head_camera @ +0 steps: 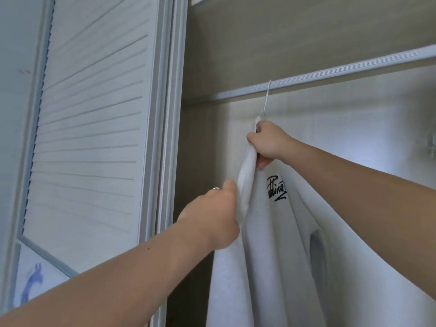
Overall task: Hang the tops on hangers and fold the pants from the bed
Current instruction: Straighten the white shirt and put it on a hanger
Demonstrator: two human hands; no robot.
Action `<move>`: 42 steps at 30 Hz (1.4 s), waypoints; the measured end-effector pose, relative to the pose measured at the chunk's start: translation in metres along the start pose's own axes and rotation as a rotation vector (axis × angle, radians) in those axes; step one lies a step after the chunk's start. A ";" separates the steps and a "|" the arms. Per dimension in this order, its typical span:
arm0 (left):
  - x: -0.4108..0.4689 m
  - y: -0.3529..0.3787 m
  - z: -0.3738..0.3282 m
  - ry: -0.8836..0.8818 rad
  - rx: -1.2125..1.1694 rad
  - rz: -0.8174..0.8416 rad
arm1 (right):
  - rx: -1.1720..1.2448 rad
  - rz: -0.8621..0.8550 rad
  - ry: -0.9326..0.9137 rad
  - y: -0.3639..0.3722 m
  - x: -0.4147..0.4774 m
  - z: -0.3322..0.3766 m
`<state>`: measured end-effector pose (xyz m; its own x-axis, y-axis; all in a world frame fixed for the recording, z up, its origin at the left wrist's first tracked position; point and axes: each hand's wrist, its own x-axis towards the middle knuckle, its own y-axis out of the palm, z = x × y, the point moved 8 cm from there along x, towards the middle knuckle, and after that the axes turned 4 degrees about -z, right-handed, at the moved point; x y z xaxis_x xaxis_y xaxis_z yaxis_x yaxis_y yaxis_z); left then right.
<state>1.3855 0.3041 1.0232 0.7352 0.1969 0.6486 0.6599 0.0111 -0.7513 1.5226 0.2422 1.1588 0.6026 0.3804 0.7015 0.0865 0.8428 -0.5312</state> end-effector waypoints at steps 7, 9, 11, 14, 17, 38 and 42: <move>0.017 0.000 0.035 -0.056 0.271 -0.036 | 0.125 0.068 -0.096 0.053 0.042 0.004; 0.025 0.005 0.041 -0.054 0.362 -0.041 | 0.168 0.112 -0.119 0.070 0.055 0.004; 0.034 0.012 0.046 -0.052 0.486 -0.040 | 0.220 0.160 -0.141 0.088 0.068 0.004; 0.051 0.023 0.053 -0.067 0.686 -0.020 | 0.270 0.216 -0.158 0.119 0.089 0.005; 0.069 0.031 0.067 -0.124 0.825 0.066 | 0.318 0.264 -0.165 0.154 0.107 0.008; 0.111 0.028 0.138 -0.493 1.112 0.262 | 0.499 0.422 -0.250 0.291 0.162 0.073; 0.110 0.029 0.137 -0.505 1.114 0.295 | 0.544 0.369 -0.303 0.282 0.155 0.056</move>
<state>1.4646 0.4602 1.0559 0.5289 0.6825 0.5045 -0.1889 0.6742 -0.7140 1.5956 0.5598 1.1446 0.2629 0.6991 0.6650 -0.5351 0.6791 -0.5024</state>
